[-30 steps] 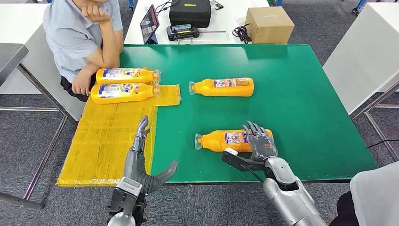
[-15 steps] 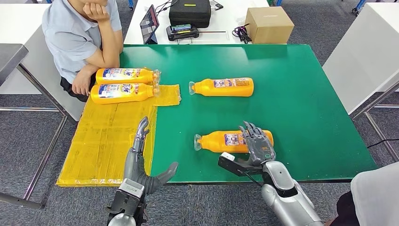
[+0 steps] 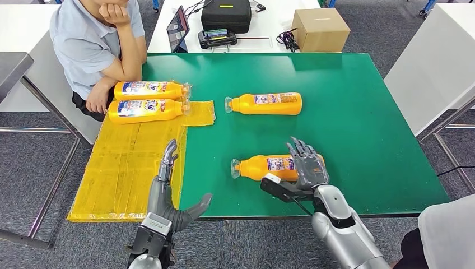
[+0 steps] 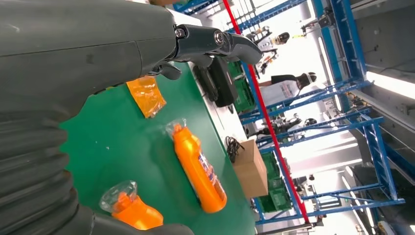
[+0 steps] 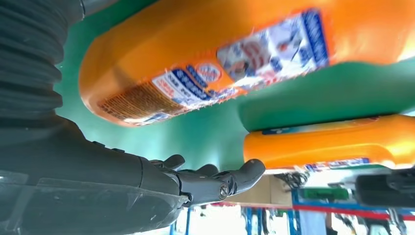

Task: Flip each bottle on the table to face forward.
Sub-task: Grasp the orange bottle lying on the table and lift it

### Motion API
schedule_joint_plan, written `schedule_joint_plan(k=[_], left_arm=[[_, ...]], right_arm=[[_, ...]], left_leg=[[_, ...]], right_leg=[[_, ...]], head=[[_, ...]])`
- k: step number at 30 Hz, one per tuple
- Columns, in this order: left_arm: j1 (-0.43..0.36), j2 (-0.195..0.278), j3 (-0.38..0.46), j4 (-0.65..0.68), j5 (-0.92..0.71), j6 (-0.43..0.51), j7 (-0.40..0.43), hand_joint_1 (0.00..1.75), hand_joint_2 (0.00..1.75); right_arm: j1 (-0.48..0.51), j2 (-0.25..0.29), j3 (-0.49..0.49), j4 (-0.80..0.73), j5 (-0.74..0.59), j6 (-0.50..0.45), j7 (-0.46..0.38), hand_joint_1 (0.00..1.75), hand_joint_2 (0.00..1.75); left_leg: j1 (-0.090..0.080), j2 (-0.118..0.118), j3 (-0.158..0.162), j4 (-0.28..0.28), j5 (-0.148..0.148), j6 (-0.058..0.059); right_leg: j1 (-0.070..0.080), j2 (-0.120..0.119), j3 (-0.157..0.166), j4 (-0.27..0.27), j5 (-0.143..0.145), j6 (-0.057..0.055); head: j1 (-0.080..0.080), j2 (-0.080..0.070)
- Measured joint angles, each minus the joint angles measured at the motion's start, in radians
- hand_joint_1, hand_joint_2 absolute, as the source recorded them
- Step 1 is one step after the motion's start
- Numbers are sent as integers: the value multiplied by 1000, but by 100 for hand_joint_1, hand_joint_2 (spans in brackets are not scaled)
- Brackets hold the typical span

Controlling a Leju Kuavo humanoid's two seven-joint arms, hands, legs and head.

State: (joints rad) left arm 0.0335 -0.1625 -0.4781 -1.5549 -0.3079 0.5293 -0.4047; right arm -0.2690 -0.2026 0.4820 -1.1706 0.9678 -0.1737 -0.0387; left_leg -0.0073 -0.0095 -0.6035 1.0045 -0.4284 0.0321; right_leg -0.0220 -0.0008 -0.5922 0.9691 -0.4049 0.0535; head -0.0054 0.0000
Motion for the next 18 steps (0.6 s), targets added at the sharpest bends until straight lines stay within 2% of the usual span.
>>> schedule_joint_plan(k=[10, 18], left_arm=[[-4, 2, -2, 0, 25, -24, 5, 0, 175], [-8, 5, -8, 3, 18, -37, 17, 0, 175]], right_arm=[[-49, -41, -12, 35, -81, 117, -16, 0, 175], [-61, -63, 0, 40, -119, 165, -15, 0, 175]], left_leg=[[0, 0, 0, 0, 0, 0], [0, 0, 0, 0, 0, 0]], right_leg=[[0, 0, 0, 0, 0, 0], [0, 0, 0, 0, 0, 0]], head=[[0, 0], [0, 0]])
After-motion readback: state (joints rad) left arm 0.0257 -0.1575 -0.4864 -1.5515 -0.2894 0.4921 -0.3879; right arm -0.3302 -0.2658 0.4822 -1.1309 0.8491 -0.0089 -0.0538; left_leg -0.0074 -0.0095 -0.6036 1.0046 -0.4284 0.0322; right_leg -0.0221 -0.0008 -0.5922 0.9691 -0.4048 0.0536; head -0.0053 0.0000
